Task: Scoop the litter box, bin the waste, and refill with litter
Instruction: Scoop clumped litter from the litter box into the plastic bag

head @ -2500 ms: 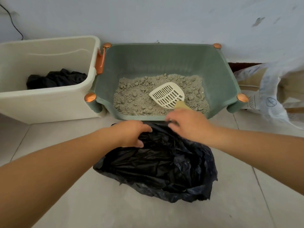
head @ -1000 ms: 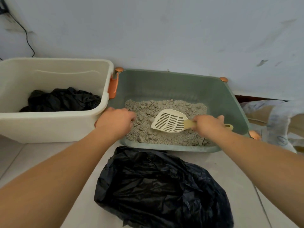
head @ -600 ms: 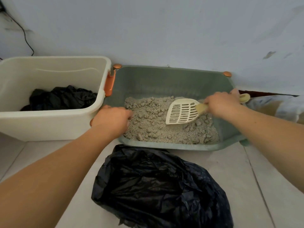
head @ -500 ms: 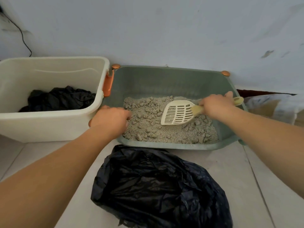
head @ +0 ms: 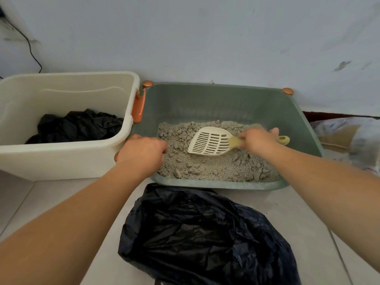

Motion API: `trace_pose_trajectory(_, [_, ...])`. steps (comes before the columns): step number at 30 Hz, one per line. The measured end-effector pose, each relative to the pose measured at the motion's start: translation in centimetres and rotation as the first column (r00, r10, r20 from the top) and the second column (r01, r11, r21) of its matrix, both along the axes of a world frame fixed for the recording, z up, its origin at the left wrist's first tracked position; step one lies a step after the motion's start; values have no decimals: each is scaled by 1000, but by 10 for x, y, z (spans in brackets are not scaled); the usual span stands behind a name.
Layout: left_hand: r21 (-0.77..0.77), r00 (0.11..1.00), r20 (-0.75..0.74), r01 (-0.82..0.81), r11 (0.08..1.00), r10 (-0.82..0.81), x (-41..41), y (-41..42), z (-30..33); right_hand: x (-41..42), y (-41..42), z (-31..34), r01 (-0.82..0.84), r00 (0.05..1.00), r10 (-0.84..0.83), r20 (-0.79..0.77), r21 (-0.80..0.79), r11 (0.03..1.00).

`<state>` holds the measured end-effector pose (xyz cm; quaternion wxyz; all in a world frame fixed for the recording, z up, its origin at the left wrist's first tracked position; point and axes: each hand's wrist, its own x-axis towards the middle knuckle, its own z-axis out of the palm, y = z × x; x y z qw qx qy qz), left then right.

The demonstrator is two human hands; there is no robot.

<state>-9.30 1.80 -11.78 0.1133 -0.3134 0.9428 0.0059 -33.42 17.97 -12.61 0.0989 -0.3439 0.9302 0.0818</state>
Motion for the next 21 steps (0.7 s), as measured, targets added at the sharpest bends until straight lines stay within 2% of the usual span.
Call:
trace_pose_trajectory(8, [-18, 999, 30, 32, 999, -31, -1, 7, 9, 14, -21, -14, -2, 996, 8, 91, -68, 998])
trace_pose_trajectory(17, [-10, 1000, 4, 16, 1000, -16, 0, 7, 7, 13, -42, -18, 4, 999, 0, 52, -80, 997])
trace_pose_trajectory(21, [-12, 1000, -4, 10, 1000, -10, 0, 6, 5, 20, -56, -25, -23, 995, 34, 96, -115, 993])
